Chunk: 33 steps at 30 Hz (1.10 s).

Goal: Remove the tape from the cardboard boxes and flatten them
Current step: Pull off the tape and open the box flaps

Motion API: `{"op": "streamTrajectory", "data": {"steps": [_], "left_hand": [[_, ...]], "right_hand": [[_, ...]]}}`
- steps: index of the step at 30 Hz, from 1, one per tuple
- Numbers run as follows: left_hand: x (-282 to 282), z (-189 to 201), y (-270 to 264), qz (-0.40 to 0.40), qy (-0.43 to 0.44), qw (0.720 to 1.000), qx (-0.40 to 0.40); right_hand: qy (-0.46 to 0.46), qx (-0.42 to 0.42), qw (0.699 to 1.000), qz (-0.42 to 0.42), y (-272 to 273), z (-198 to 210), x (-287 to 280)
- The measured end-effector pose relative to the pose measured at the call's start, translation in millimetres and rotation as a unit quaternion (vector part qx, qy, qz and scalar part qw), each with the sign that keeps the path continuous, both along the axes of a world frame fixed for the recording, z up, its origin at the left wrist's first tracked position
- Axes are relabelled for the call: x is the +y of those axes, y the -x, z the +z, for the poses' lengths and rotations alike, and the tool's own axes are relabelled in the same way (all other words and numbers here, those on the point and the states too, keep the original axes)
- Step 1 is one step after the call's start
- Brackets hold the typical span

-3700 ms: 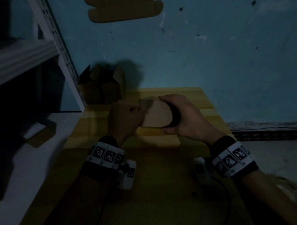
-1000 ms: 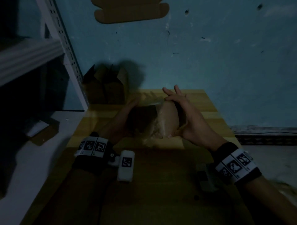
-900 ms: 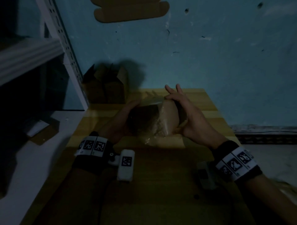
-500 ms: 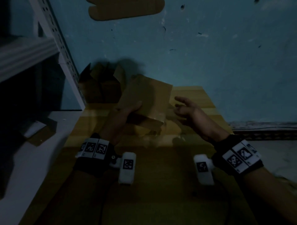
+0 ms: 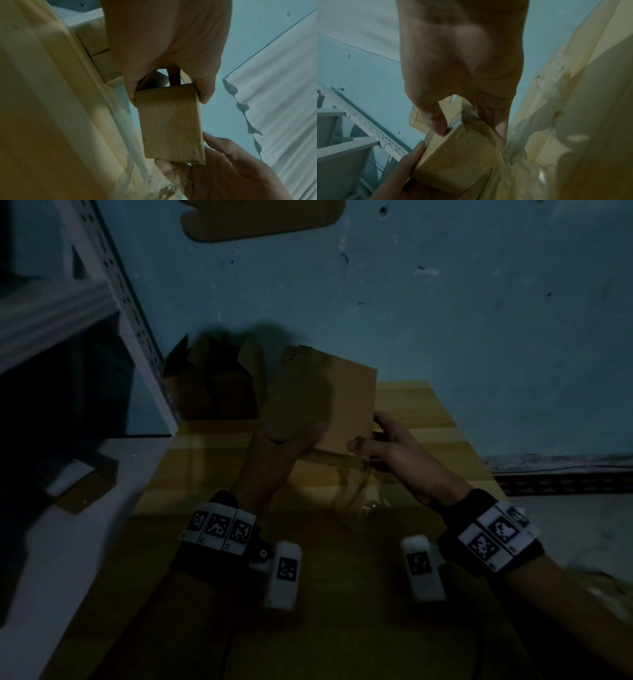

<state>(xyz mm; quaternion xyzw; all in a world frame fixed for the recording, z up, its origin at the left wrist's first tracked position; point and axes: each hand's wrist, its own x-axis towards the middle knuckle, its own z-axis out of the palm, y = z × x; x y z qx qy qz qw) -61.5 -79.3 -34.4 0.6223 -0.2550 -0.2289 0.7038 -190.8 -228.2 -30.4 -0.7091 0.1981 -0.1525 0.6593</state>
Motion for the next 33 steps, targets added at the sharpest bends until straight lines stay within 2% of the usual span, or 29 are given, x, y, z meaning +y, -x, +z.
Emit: {"op": "streamTrajectory", "data": {"steps": [11,14,18,23,33], "left_hand": [[-5,-10,3,0.013,0.014,0.999,-0.034],[-5,-10,5,0.000,0.013,1.000,-0.022],[-4,-8,8,-0.017,0.001,0.998,-0.059],[-4,-8,3,0.014,0.025,0.999,-0.032],[-5,-15,5,-0.005,0.070,0.997,-0.019]], "right_hand": [[0.004,-0.017,1.000,-0.003,1,-2,-2],[0.015,-0.016,1.000,-0.003,0,-3,-4],[0.024,-0.011,1.000,-0.011,0,-6,-5],[0.005,-0.033,0.999,-0.021,0,-4,-4],[-0.025,-0.060,0.998,-0.012,-2,-2,-2]]}}
